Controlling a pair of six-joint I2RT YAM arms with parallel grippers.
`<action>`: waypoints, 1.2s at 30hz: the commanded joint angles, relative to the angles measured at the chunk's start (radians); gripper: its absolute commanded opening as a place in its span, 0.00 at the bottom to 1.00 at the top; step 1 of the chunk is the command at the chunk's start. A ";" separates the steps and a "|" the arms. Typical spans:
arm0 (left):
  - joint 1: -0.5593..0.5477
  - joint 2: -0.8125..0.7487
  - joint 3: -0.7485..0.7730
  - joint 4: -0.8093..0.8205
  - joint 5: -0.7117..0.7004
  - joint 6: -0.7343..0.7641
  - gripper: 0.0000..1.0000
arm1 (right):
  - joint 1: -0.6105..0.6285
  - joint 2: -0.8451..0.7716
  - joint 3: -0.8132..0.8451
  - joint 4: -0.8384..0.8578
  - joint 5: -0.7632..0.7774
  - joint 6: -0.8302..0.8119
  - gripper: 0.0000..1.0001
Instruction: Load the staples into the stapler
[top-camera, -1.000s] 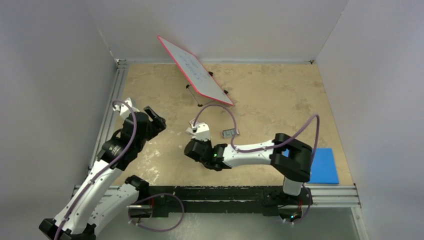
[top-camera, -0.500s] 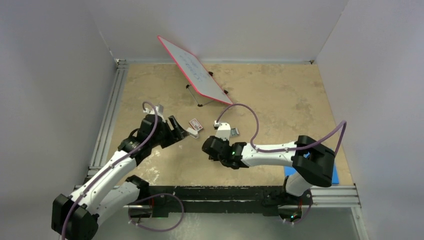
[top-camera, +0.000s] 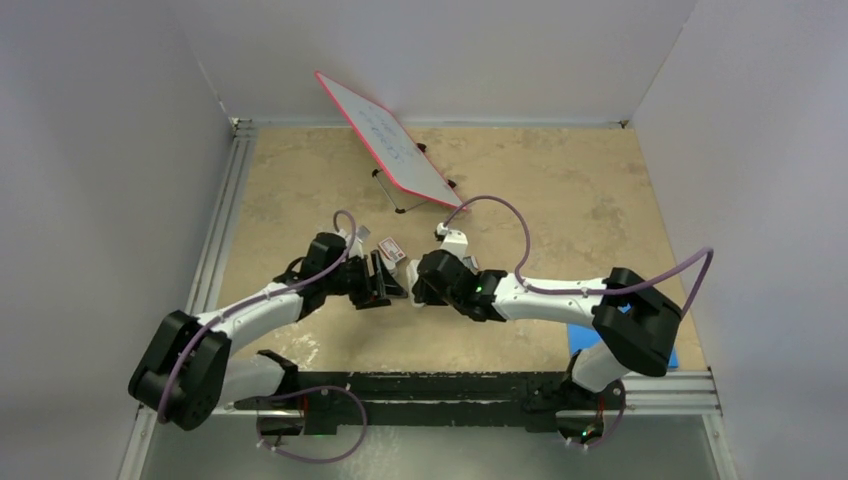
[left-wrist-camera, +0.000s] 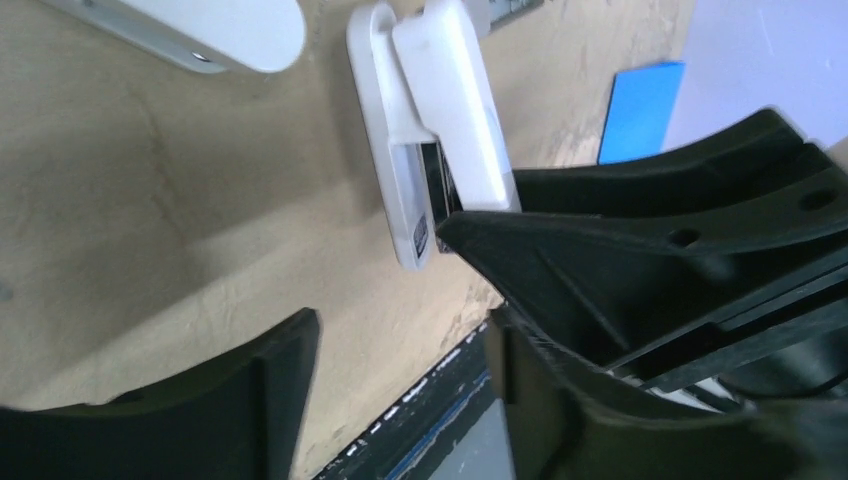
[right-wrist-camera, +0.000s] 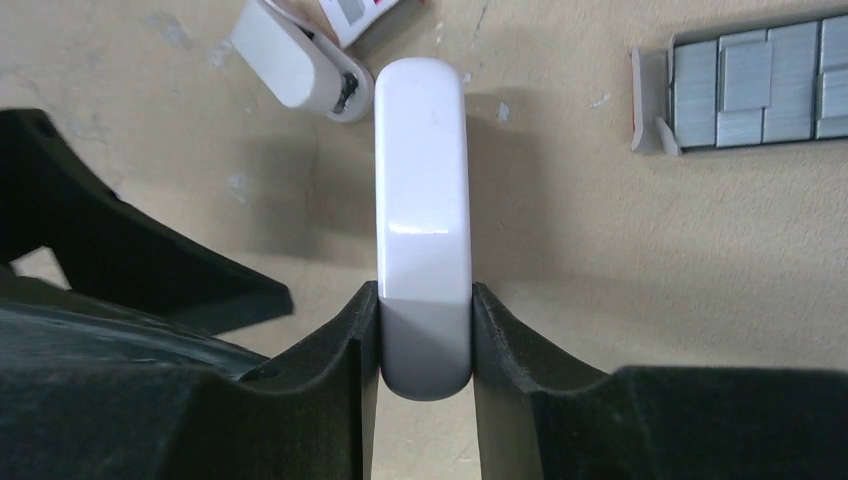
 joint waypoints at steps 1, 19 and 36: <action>0.003 0.075 0.004 0.171 0.142 0.010 0.54 | -0.026 -0.056 -0.006 0.072 -0.064 0.007 0.16; 0.003 0.284 0.035 0.290 0.176 -0.018 0.23 | -0.040 -0.051 -0.024 0.141 -0.167 0.064 0.15; -0.015 0.331 0.038 0.296 0.170 -0.030 0.00 | -0.048 -0.057 -0.039 0.186 -0.193 0.135 0.13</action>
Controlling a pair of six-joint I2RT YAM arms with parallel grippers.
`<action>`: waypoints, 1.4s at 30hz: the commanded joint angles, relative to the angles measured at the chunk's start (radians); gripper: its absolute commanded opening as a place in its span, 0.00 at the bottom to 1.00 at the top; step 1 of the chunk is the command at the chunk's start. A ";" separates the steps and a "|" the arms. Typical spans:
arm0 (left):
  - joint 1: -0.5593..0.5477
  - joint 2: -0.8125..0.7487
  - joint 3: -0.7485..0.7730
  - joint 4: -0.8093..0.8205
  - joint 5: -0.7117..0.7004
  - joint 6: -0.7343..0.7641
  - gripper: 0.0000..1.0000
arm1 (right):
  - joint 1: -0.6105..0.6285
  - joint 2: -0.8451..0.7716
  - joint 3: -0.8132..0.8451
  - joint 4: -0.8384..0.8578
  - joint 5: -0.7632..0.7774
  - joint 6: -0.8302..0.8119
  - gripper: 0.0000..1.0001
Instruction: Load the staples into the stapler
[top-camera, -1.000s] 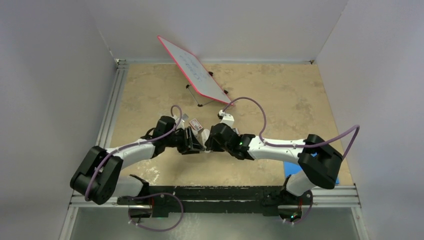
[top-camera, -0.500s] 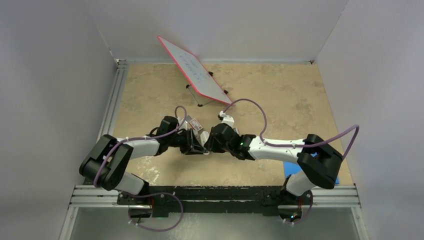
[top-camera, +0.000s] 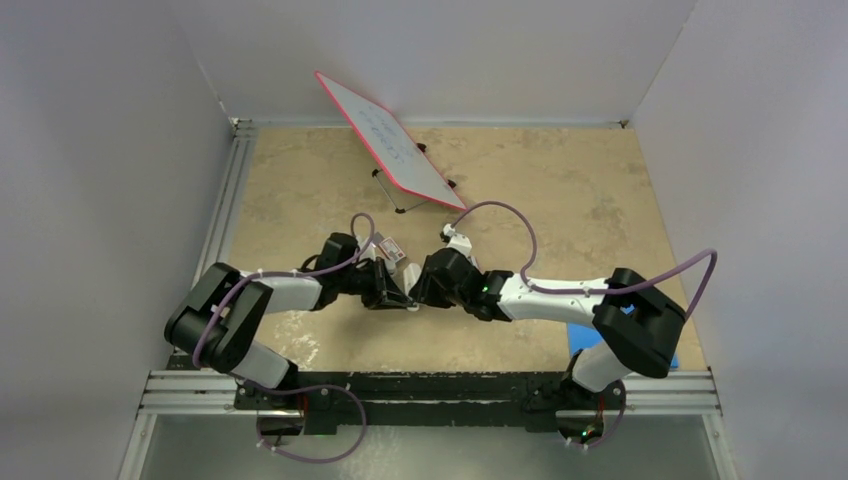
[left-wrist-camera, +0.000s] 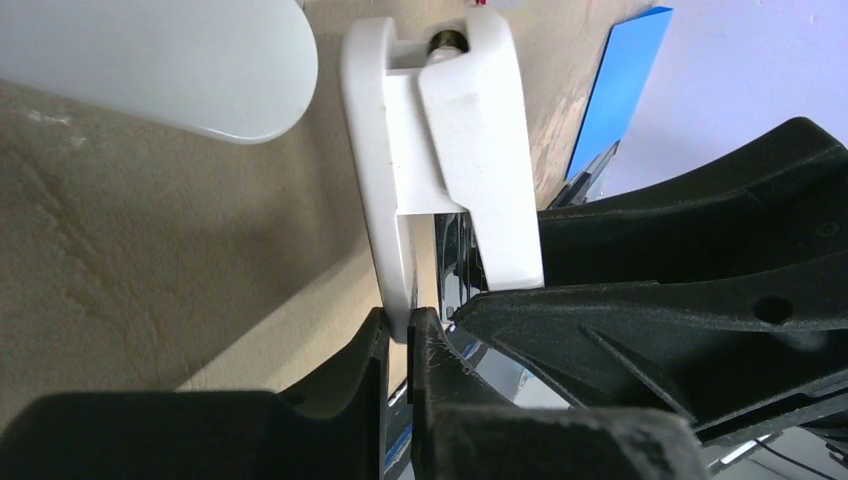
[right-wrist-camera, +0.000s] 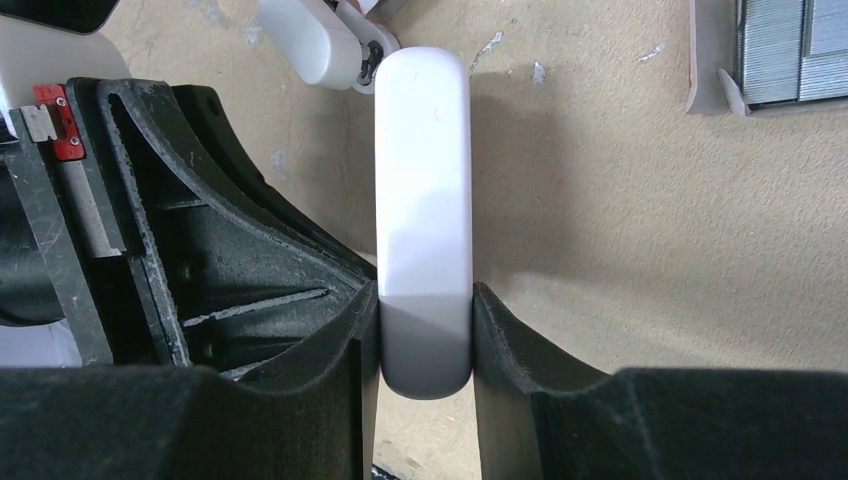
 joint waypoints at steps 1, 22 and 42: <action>-0.007 0.005 0.032 0.010 -0.034 0.048 0.00 | -0.004 -0.036 0.022 0.084 -0.022 0.040 0.13; -0.010 0.006 0.080 -0.151 -0.111 0.233 0.00 | -0.180 -0.081 0.103 -0.087 -0.068 -0.204 0.16; -0.090 0.070 0.072 -0.101 -0.112 0.277 0.00 | -0.306 0.001 0.130 -0.017 -0.003 -0.230 0.29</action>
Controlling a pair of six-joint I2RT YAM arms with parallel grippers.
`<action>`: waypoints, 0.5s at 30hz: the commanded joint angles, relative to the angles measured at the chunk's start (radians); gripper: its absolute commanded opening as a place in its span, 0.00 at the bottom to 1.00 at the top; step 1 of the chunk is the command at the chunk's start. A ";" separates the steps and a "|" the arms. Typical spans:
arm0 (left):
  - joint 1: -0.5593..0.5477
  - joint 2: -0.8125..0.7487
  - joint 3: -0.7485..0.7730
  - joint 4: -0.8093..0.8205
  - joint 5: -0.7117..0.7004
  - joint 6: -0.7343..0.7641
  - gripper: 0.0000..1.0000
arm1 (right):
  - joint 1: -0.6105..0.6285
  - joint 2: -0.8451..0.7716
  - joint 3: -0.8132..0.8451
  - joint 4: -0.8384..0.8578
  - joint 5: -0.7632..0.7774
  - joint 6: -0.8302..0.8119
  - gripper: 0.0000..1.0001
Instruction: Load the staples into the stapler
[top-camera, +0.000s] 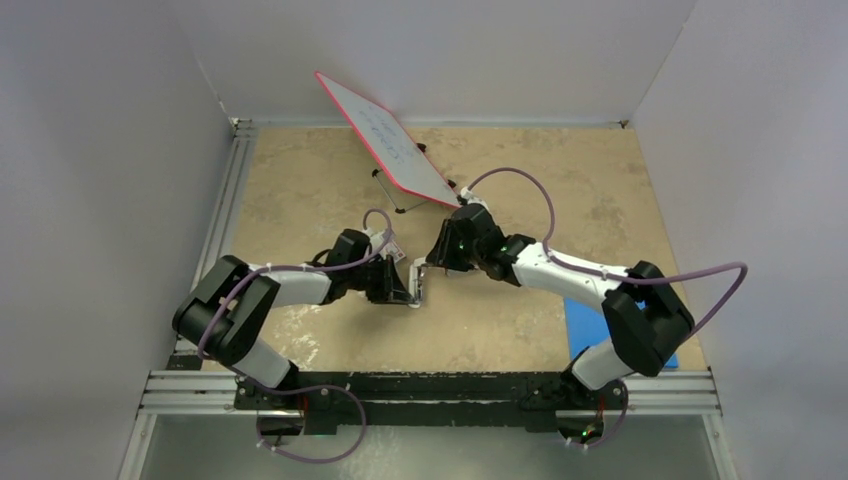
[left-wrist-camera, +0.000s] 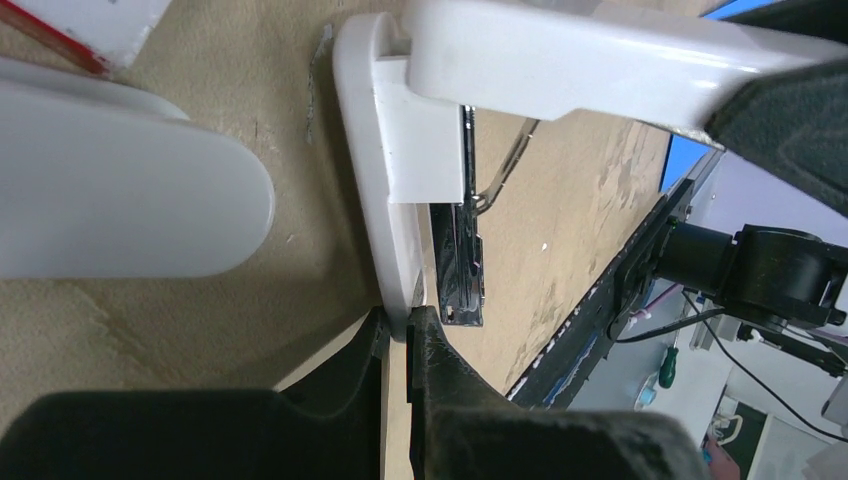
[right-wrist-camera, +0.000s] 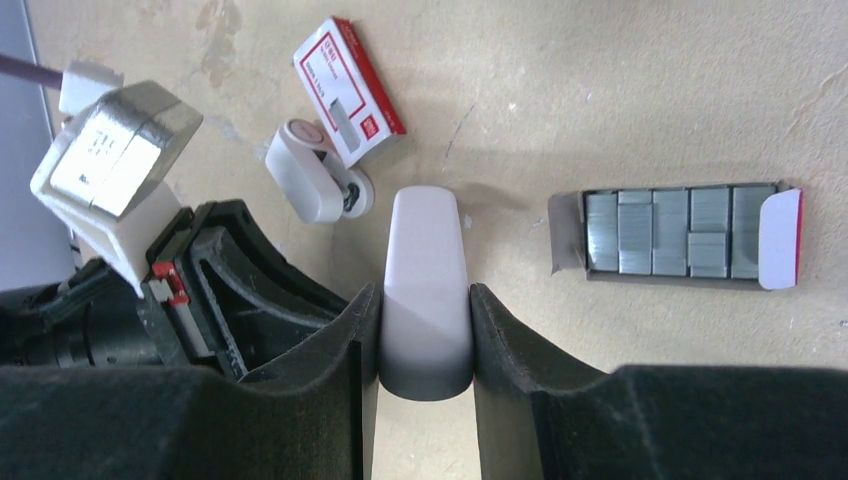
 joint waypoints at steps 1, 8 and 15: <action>-0.034 0.029 -0.007 -0.014 0.022 0.055 0.00 | -0.029 0.018 0.003 0.114 0.198 0.001 0.30; -0.047 0.020 -0.016 -0.021 0.005 0.063 0.00 | -0.030 0.078 0.027 0.157 0.283 0.031 0.33; -0.048 0.029 -0.027 -0.019 -0.020 0.050 0.00 | -0.029 0.124 0.051 0.170 0.270 0.033 0.35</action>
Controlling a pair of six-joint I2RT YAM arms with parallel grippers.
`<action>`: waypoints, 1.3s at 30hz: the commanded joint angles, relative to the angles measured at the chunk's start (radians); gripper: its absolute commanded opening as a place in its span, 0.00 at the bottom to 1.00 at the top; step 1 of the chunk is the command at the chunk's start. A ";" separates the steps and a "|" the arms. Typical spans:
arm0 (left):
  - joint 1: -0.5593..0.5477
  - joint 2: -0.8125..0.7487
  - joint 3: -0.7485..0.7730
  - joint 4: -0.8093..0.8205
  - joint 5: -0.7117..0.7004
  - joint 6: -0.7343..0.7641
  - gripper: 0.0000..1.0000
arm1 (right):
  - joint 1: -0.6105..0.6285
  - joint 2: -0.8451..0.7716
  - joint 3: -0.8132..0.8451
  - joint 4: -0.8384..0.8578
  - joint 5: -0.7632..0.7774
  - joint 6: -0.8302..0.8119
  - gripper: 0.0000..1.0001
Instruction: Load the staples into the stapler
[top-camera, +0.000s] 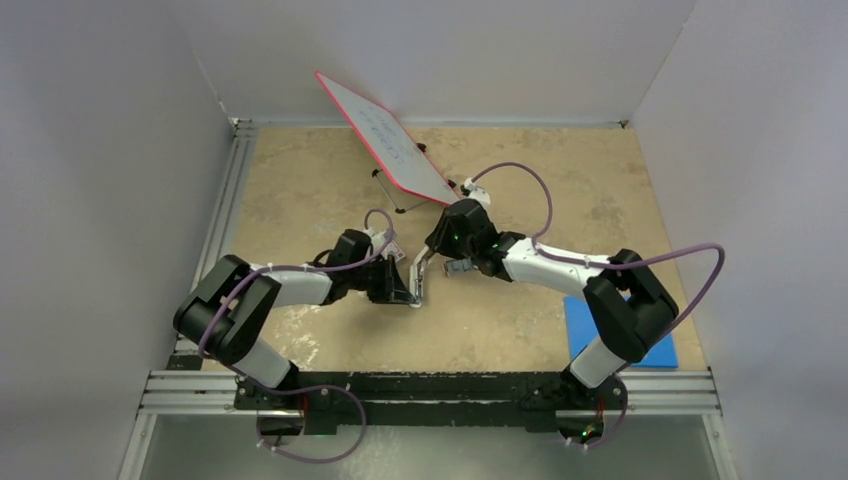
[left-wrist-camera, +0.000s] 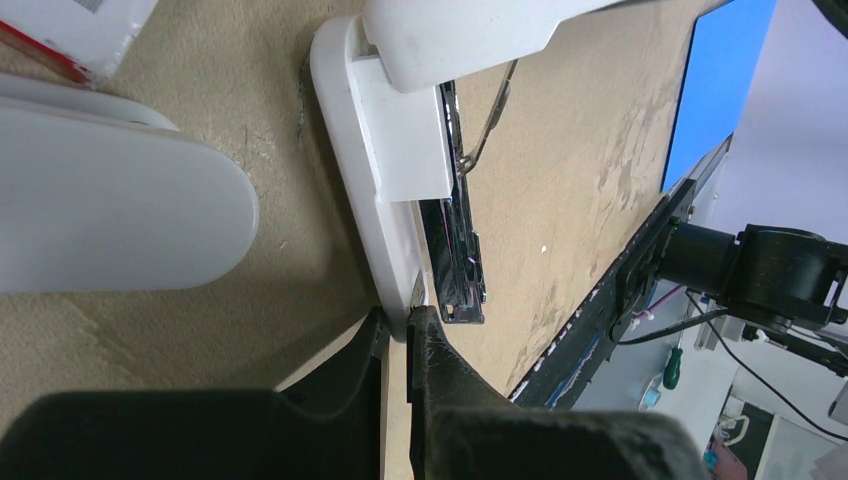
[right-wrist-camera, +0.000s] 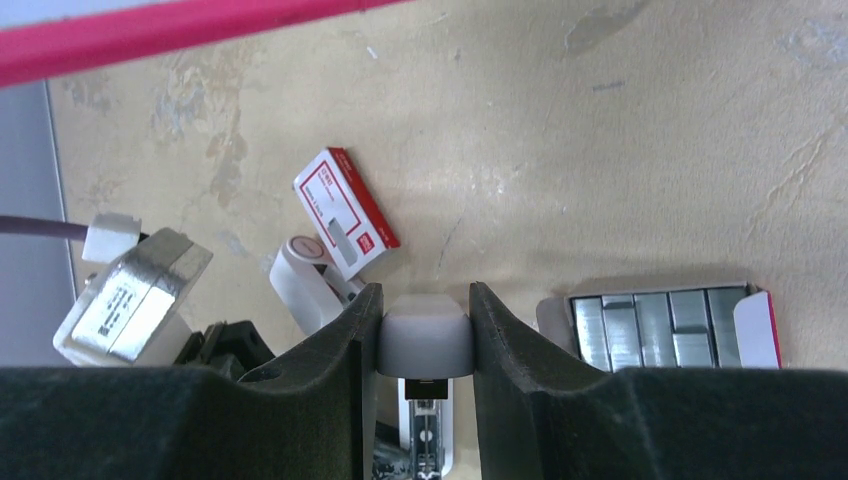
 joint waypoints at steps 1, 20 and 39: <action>-0.035 0.016 -0.032 -0.038 -0.015 0.049 0.00 | -0.022 0.036 0.029 0.023 0.106 -0.008 0.36; -0.035 0.057 -0.012 -0.060 -0.031 0.010 0.00 | -0.019 0.023 -0.046 0.169 0.038 -0.007 0.57; -0.035 0.107 0.034 -0.078 -0.142 -0.130 0.06 | -0.004 -0.146 -0.181 0.253 -0.044 -0.044 0.79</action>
